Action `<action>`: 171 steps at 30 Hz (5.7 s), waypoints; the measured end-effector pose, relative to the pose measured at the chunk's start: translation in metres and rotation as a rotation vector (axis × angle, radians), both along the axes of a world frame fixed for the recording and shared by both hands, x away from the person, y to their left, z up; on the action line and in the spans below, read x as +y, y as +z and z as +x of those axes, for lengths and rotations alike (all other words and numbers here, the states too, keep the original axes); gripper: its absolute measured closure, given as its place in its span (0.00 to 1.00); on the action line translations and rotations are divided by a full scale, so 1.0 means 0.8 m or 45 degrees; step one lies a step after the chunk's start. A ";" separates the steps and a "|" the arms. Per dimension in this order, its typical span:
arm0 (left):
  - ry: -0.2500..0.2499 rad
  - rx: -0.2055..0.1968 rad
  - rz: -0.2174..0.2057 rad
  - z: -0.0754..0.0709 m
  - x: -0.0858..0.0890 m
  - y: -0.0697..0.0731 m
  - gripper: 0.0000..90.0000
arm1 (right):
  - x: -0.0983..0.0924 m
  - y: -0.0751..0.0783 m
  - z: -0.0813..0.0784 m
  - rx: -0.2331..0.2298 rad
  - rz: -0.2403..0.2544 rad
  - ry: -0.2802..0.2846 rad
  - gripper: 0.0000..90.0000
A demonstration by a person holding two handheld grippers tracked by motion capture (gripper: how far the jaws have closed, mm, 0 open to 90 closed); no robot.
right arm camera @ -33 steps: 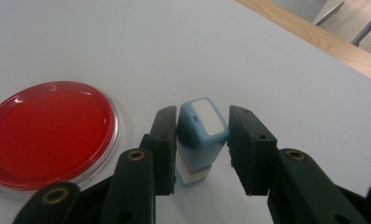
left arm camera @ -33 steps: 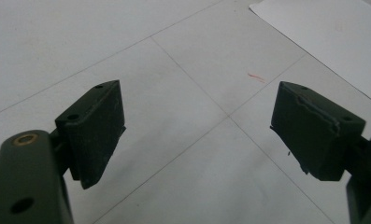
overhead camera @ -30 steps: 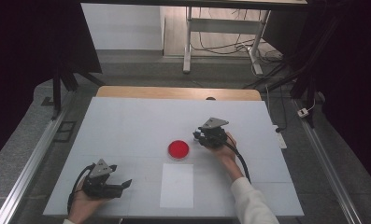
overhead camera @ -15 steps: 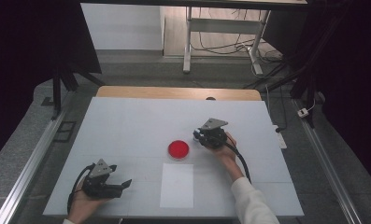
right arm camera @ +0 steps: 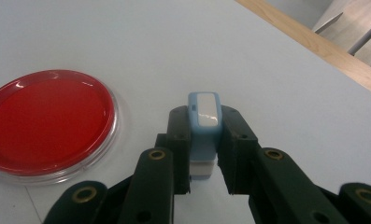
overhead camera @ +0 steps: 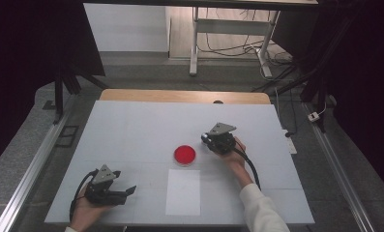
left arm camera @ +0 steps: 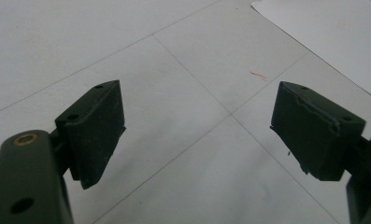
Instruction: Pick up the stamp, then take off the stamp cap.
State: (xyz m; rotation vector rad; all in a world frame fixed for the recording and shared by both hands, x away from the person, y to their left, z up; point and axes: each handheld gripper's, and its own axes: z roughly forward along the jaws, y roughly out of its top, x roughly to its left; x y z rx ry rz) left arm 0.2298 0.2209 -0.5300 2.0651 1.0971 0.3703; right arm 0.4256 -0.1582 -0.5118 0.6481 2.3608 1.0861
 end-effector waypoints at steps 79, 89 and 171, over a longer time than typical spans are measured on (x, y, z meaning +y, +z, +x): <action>-0.002 -0.005 0.004 0.001 -0.002 0.001 0.19 | -0.051 0.052 -0.070 -0.014 0.224 -0.043 0.83; -0.009 0.000 0.007 0.003 -0.003 0.001 0.19 | -0.056 0.060 -0.080 -0.023 0.262 -0.045 0.83; -0.024 -0.052 -0.029 0.007 -0.017 0.002 0.19 | -0.023 0.054 -0.160 0.071 0.329 0.087 0.83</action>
